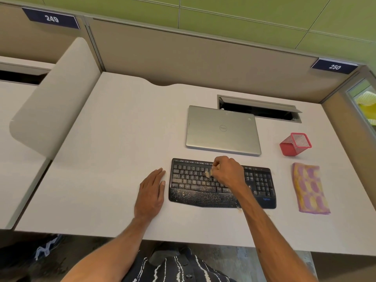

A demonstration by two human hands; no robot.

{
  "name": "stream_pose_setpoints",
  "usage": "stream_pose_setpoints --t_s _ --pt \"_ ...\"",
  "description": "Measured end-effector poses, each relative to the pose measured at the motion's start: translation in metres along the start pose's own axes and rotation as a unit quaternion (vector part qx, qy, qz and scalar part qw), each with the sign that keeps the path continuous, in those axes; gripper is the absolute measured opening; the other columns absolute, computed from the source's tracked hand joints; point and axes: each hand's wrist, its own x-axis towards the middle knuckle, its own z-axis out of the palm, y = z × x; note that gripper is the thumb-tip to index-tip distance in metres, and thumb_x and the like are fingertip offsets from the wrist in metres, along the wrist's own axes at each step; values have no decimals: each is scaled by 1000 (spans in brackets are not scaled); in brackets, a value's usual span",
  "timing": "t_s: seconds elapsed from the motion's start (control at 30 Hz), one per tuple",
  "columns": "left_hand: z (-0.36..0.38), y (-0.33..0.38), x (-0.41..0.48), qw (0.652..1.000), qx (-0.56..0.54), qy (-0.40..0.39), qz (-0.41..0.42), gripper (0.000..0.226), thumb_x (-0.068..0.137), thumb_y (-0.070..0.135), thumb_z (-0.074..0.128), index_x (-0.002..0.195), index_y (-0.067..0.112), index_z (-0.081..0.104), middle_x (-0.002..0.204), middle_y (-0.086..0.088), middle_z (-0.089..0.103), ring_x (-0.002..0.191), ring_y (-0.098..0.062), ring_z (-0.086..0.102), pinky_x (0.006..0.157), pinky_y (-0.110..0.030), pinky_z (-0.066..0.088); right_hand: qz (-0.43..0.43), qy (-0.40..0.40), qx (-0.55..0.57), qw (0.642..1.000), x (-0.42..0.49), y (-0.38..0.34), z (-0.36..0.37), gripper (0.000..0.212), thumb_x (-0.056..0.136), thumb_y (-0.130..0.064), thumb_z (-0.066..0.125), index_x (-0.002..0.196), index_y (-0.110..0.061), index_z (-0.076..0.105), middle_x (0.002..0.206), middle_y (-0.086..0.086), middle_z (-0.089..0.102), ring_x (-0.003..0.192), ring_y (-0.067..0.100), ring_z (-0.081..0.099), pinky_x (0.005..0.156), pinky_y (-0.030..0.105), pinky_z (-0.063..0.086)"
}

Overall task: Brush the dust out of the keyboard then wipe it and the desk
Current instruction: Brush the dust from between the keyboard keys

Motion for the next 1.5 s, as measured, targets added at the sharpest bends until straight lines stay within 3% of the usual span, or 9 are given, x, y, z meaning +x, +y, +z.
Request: stream_pose_setpoints --t_s 0.2,0.33,0.43,0.7,0.87,1.03,1.17,1.33,1.5 --pt "-1 2 0 1000 2 4 1 48 117 37 37 162 27 50 168 12 47 158 -7 36 131 -35 29 -7 40 -3 999 -2 -1 2 5 98 -32 64 98 -30 69 69 -14 67 59 4 61 63 30 60" --pt "-1 2 0 1000 2 2 0 48 118 37 37 162 27 50 168 12 47 158 -7 36 131 -35 29 -17 -37 -24 999 -2 0 -1 7 97 -24 68 102 -29 69 78 -15 66 67 1 61 69 28 57" --pt "0 1 0 1000 6 2 2 48 118 37 37 162 27 50 168 11 46 158 -7 36 131 -36 30 -15 -47 -27 998 1 1 -8 7 96 -23 70 100 -29 69 79 -15 68 69 0 61 71 27 56" --pt "-1 2 0 1000 3 1 0 49 117 38 36 163 27 49 168 11 47 158 -6 36 131 -36 29 -102 -63 -79 990 0 9 -11 16 103 -41 63 111 -34 75 80 -22 67 62 -4 55 56 19 37" --pt "-1 1 0 1000 5 0 -1 48 118 39 35 163 27 49 168 12 46 159 -7 35 132 -35 28 -87 -44 -112 989 1 20 -20 21 100 -44 65 114 -34 77 91 -19 76 76 2 63 77 27 54" --pt "-1 3 0 1000 1 4 -3 48 118 39 35 162 28 50 167 13 47 158 -6 36 131 -33 27 -98 -56 -87 990 -2 15 -15 21 100 -47 66 112 -36 78 79 -23 72 60 -2 58 56 19 43" --pt "-1 2 0 1000 3 2 -4 49 118 40 34 162 28 50 167 13 46 158 -5 35 132 -34 28 -62 -61 -98 991 2 27 -20 24 96 -49 69 109 -30 78 85 -20 74 67 -2 61 67 23 51" --pt "0 1 0 1000 7 -2 -5 49 118 40 33 163 28 49 168 14 45 159 -4 34 132 -32 26 -14 -15 -4 1000 2 28 -22 16 97 -35 69 108 -29 79 90 -13 77 73 5 67 71 25 54" --pt "0 2 0 1000 4 2 -4 49 118 39 34 163 28 49 168 14 45 159 -4 34 132 -34 27 12 -30 -9 999 -2 25 -5 17 93 -26 68 104 -24 82 82 -11 76 64 5 66 57 19 49"
